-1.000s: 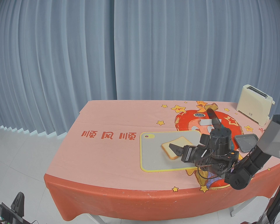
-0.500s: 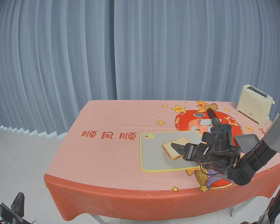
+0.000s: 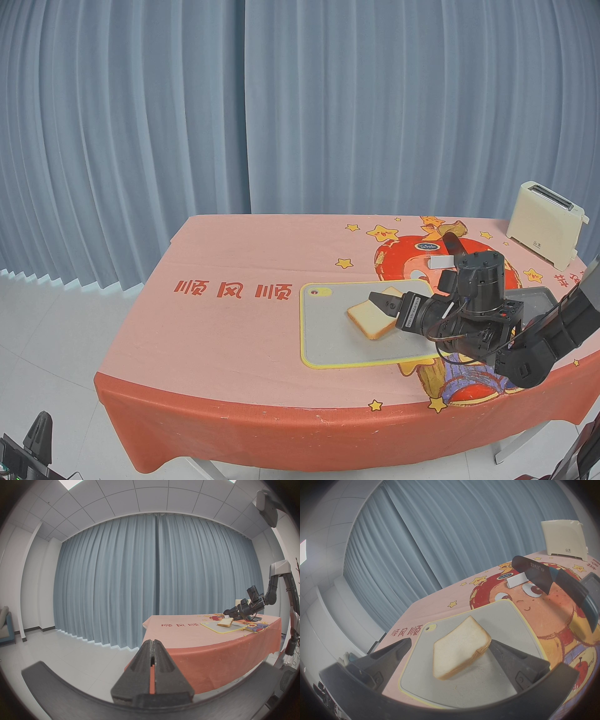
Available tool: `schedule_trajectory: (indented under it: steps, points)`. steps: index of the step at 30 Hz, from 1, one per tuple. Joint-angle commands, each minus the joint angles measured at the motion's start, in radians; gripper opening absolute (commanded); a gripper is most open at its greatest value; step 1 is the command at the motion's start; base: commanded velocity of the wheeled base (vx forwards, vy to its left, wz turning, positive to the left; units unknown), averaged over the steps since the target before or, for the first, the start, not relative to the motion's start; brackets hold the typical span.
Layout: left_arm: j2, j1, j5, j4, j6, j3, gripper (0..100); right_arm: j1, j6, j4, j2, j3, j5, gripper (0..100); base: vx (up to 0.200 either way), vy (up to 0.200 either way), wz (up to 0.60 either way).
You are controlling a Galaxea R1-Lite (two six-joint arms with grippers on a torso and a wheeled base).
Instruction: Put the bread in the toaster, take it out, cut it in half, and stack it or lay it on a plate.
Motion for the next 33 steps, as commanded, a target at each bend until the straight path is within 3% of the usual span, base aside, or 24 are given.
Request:
schedule_trajectory:
  steps: [1,14,23,33]
  points:
    - [-0.016,0.0,0.001,-0.001,0.0,0.018,0,-0.003,-0.001,0.001,-0.005,-0.001,-0.003,100,0.0,0.0,0.0]
    - [-0.016,0.0,0.001,-0.001,0.0,0.018,0,-0.007,-0.024,0.14,-0.122,0.007,-0.005,100,0.0,0.0,0.0]
    - [-0.016,0.0,0.001,-0.001,0.0,0.018,0,-0.017,-0.093,0.148,-0.202,0.03,-0.005,100,0.0,0.0,0.0]
    - [-0.016,0.0,0.001,-0.001,0.0,0.018,0,-0.018,-0.097,0.147,-0.199,0.036,-0.017,100,0.0,0.0,0.0]
